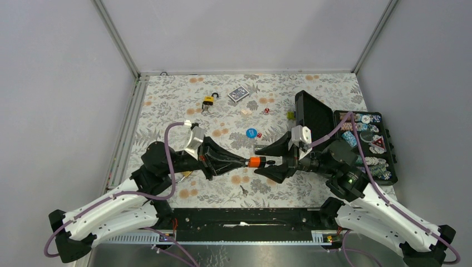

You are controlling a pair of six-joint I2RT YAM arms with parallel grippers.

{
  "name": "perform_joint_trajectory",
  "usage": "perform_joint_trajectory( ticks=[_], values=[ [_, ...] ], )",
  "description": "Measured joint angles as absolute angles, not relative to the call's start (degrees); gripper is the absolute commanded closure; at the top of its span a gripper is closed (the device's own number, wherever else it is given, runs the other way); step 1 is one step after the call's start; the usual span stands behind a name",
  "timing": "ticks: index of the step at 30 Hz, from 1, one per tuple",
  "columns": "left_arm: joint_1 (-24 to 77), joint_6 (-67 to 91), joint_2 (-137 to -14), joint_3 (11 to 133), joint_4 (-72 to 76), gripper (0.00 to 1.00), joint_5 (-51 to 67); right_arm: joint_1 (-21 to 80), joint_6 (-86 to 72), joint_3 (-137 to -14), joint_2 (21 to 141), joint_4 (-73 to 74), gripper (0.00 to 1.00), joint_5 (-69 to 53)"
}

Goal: Lock with the key
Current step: Lock the lock.

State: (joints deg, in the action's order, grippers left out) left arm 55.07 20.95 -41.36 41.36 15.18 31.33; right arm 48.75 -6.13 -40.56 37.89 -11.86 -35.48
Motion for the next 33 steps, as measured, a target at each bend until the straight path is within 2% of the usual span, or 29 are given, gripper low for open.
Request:
perform_joint_trajectory(
  ticks=[18,20,23,27,30,33],
  values=[
    [55.1,23.9,-41.8,38.8,20.7,1.00,31.4,48.8,-10.1,-40.5,38.7,-15.8,0.60,-39.2],
    [55.1,24.2,-41.8,38.7,21.0,1.00,31.4,48.8,-10.2,-40.5,38.7,-15.8,0.67,-39.7],
    [55.2,24.5,-41.8,38.3,22.0,1.00,31.6,48.8,-10.3,-40.5,38.7,-15.8,0.84,-40.0],
    [55.2,24.7,-41.8,38.1,22.3,1.00,31.7,48.8,-10.4,-40.5,38.7,-15.8,0.94,-40.1],
    [55.2,24.9,-42.0,38.1,22.4,0.87,31.7,48.8,-10.6,-40.5,38.6,-15.8,1.00,-40.0],
    [55.2,25.3,-42.2,38.1,22.6,0.63,31.7,48.8,-11.0,-40.2,38.2,-15.8,1.00,-39.9]
  ],
)
